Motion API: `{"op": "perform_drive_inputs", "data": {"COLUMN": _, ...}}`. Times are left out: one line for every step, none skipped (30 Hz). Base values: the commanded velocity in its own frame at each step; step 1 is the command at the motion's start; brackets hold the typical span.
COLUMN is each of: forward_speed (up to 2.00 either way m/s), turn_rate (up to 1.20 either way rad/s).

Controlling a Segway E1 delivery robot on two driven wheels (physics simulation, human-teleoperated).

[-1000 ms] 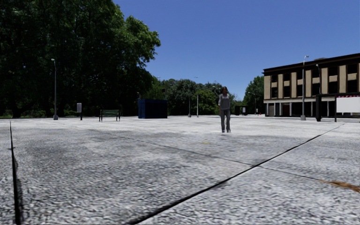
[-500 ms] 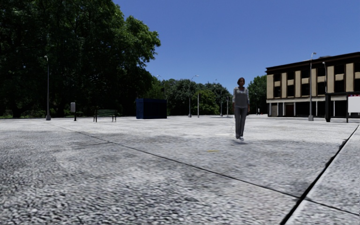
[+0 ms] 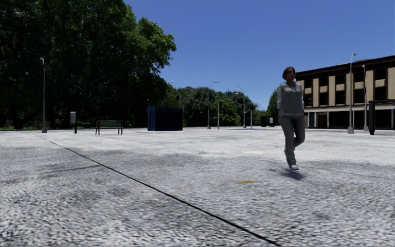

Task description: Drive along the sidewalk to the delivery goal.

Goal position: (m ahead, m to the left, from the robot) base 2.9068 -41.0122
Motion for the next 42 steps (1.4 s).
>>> {"op": "perform_drive_inputs", "data": {"forward_speed": 2.0, "turn_rate": 0.0}}
{"op": "perform_drive_inputs", "data": {"forward_speed": 2.0, "turn_rate": 0.0}}
{"op": "perform_drive_inputs", "data": {"forward_speed": 2.0, "turn_rate": 0.0}}
{"op": "perform_drive_inputs", "data": {"forward_speed": 2.0, "turn_rate": 0.0}}
{"op": "perform_drive_inputs", "data": {"forward_speed": 2.0, "turn_rate": 0.0}}
{"op": "perform_drive_inputs", "data": {"forward_speed": 2.0, "turn_rate": 0.0}}
{"op": "perform_drive_inputs", "data": {"forward_speed": 2.0, "turn_rate": 0.0}}
{"op": "perform_drive_inputs", "data": {"forward_speed": 2.0, "turn_rate": 0.0}}
{"op": "perform_drive_inputs", "data": {"forward_speed": 2.0, "turn_rate": 0.0}}
{"op": "perform_drive_inputs", "data": {"forward_speed": 2.0, "turn_rate": 0.0}}
{"op": "perform_drive_inputs", "data": {"forward_speed": 2.0, "turn_rate": 0.0}}
{"op": "perform_drive_inputs", "data": {"forward_speed": 2.0, "turn_rate": 0.0}}
{"op": "perform_drive_inputs", "data": {"forward_speed": 2.0, "turn_rate": 0.0}}
{"op": "perform_drive_inputs", "data": {"forward_speed": 2.0, "turn_rate": 0.0}}
{"op": "perform_drive_inputs", "data": {"forward_speed": 2.0, "turn_rate": 0.0}}
{"op": "perform_drive_inputs", "data": {"forward_speed": 2.0, "turn_rate": 0.0}}
{"op": "perform_drive_inputs", "data": {"forward_speed": 2.0, "turn_rate": 0.0}}
{"op": "perform_drive_inputs", "data": {"forward_speed": 2.0, "turn_rate": 0.0}}
{"op": "perform_drive_inputs", "data": {"forward_speed": 2.0, "turn_rate": 0.0}}
{"op": "perform_drive_inputs", "data": {"forward_speed": 2.0, "turn_rate": 0.0}}
{"op": "perform_drive_inputs", "data": {"forward_speed": 2.0, "turn_rate": 0.0}}
{"op": "perform_drive_inputs", "data": {"forward_speed": 2.0, "turn_rate": 0.0}}
{"op": "perform_drive_inputs", "data": {"forward_speed": 2.0, "turn_rate": 0.0}}
{"op": "perform_drive_inputs", "data": {"forward_speed": 2.0, "turn_rate": 0.0}}
{"op": "perform_drive_inputs", "data": {"forward_speed": 2.0, "turn_rate": 0.0}}
{"op": "perform_drive_inputs", "data": {"forward_speed": 2.0, "turn_rate": 0.0}}
{"op": "perform_drive_inputs", "data": {"forward_speed": 2.0, "turn_rate": 0.0}}
{"op": "perform_drive_inputs", "data": {"forward_speed": 2.0, "turn_rate": 0.0}}
{"op": "perform_drive_inputs", "data": {"forward_speed": 2.0, "turn_rate": 0.0}}
{"op": "perform_drive_inputs", "data": {"forward_speed": 2.0, "turn_rate": 0.0}}
{"op": "perform_drive_inputs", "data": {"forward_speed": 2.0, "turn_rate": 0.0}}
{"op": "perform_drive_inputs", "data": {"forward_speed": 2.0, "turn_rate": 0.0}}
{"op": "perform_drive_inputs", "data": {"forward_speed": 2.0, "turn_rate": 0.0}}
{"op": "perform_drive_inputs", "data": {"forward_speed": 2.0, "turn_rate": 0.0}}
{"op": "perform_drive_inputs", "data": {"forward_speed": 2.0, "turn_rate": 0.0}}
{"op": "perform_drive_inputs", "data": {"forward_speed": 2.0, "turn_rate": 0.0}}
{"op": "perform_drive_inputs", "data": {"forward_speed": 2.0, "turn_rate": 0.0}}
{"op": "perform_drive_inputs", "data": {"forward_speed": 2.0, "turn_rate": 0.0}}
{"op": "perform_drive_inputs", "data": {"forward_speed": 2.0, "turn_rate": 0.0}}
{"op": "perform_drive_inputs", "data": {"forward_speed": 2.0, "turn_rate": 0.0}}
{"op": "perform_drive_inputs", "data": {"forward_speed": 2.0, "turn_rate": 0.0}}
{"op": "perform_drive_inputs", "data": {"forward_speed": 2.0, "turn_rate": 0.0}}
